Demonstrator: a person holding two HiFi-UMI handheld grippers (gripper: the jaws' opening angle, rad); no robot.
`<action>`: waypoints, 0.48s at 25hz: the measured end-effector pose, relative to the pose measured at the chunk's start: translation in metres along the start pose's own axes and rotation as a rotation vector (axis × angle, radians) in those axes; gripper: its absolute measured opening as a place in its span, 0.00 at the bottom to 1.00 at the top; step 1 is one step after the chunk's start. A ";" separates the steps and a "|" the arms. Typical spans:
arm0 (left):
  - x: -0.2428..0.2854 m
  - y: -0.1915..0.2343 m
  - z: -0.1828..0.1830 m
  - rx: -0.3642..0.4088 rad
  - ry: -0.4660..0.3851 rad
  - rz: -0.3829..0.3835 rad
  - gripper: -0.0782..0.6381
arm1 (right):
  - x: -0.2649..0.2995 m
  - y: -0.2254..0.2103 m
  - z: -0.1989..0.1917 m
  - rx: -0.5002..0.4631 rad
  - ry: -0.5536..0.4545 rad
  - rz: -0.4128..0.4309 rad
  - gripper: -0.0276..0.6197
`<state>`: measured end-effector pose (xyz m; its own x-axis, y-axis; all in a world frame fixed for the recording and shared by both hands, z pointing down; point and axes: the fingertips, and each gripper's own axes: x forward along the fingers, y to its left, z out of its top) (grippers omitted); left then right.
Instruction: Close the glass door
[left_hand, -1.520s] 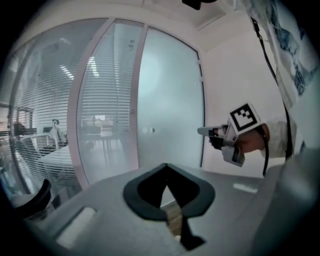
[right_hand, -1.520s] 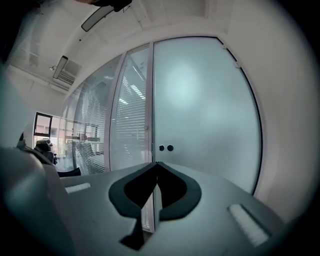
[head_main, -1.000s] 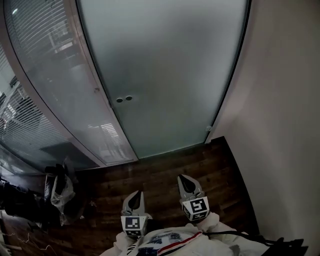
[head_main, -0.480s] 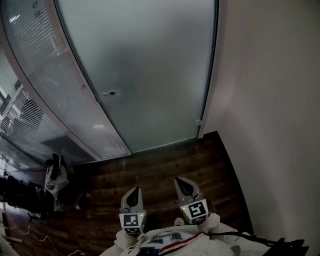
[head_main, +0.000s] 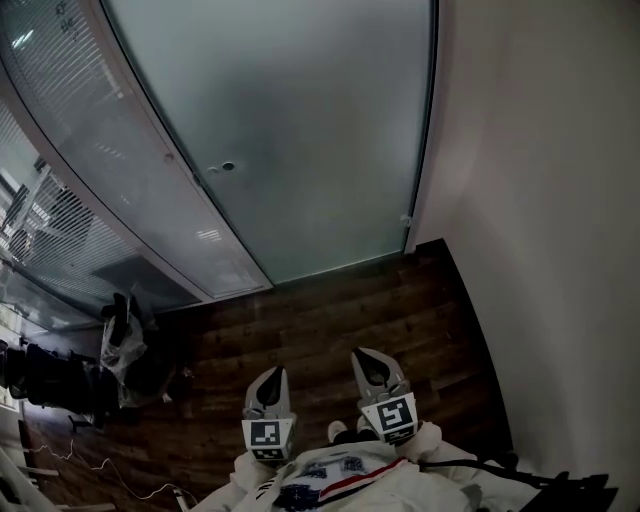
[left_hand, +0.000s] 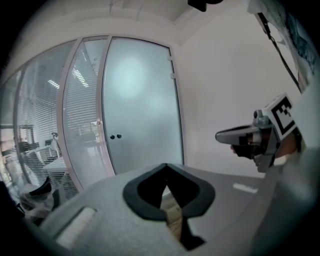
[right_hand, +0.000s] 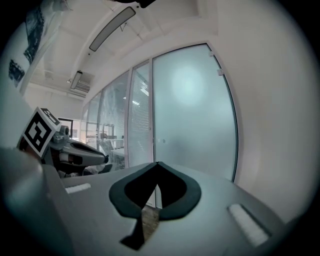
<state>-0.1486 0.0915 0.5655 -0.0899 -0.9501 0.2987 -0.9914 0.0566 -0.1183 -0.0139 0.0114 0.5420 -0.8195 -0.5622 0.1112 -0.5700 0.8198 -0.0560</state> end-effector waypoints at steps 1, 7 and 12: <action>0.002 0.001 0.003 0.000 -0.007 -0.008 0.11 | 0.001 0.002 0.004 -0.004 -0.004 -0.001 0.05; 0.012 -0.005 0.023 0.010 -0.089 -0.076 0.11 | 0.007 -0.003 0.040 -0.041 -0.074 -0.044 0.05; 0.021 0.002 0.034 0.012 -0.110 -0.089 0.11 | 0.015 -0.005 0.070 -0.089 -0.108 -0.052 0.05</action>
<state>-0.1495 0.0612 0.5392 0.0105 -0.9792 0.2028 -0.9937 -0.0328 -0.1069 -0.0274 -0.0087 0.4749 -0.7932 -0.6090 0.0038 -0.6085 0.7927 0.0357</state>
